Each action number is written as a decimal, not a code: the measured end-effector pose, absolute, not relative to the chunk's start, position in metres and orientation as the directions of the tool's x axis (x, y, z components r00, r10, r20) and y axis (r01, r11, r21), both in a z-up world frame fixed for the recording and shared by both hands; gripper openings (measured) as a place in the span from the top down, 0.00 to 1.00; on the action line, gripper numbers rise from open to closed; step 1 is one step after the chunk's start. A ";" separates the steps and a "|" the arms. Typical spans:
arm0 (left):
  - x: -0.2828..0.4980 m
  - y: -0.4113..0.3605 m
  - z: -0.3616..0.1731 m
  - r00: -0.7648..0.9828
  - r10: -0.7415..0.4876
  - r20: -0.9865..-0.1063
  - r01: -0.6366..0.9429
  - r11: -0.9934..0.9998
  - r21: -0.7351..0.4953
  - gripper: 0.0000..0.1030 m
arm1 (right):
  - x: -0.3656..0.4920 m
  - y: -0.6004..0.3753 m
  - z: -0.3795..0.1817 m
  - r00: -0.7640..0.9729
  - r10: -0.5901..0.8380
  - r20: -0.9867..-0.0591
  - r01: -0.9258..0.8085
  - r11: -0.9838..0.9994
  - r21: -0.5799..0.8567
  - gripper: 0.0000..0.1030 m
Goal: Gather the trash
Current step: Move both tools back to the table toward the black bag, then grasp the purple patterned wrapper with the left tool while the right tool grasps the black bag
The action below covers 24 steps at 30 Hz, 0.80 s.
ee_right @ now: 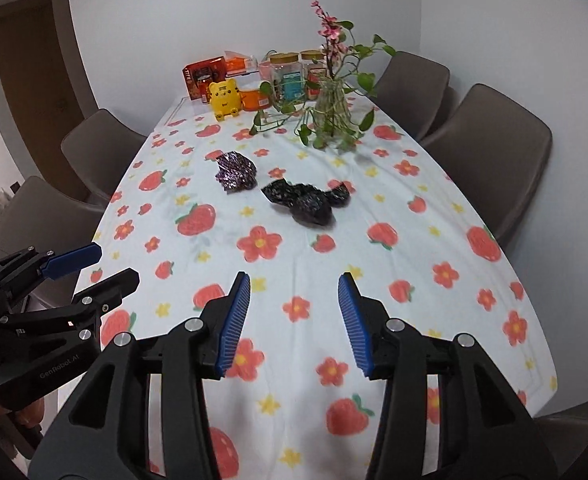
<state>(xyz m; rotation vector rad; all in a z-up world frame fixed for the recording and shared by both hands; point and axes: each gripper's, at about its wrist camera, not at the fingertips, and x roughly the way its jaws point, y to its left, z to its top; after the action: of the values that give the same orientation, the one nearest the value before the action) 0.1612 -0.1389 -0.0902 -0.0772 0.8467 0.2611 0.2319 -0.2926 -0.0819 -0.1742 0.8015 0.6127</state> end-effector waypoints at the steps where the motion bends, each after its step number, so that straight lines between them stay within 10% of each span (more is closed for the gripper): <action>1: 0.167 -0.128 -0.091 0.631 0.205 -0.748 -0.269 0.962 0.036 0.47 | 0.239 -0.282 -0.083 0.535 0.446 -0.717 -0.579 0.812 0.073 0.57; 24: 0.339 -0.042 -0.197 0.537 0.202 -0.819 -0.324 0.946 0.021 0.46 | 0.416 -0.179 -0.222 0.435 0.337 -0.835 -0.551 0.833 0.049 0.56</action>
<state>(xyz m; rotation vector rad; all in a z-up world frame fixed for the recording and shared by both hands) 0.3386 -0.0420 -0.1975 -0.1394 0.9542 0.3136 0.4164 -0.1794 -0.2216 -0.2458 0.9753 0.5597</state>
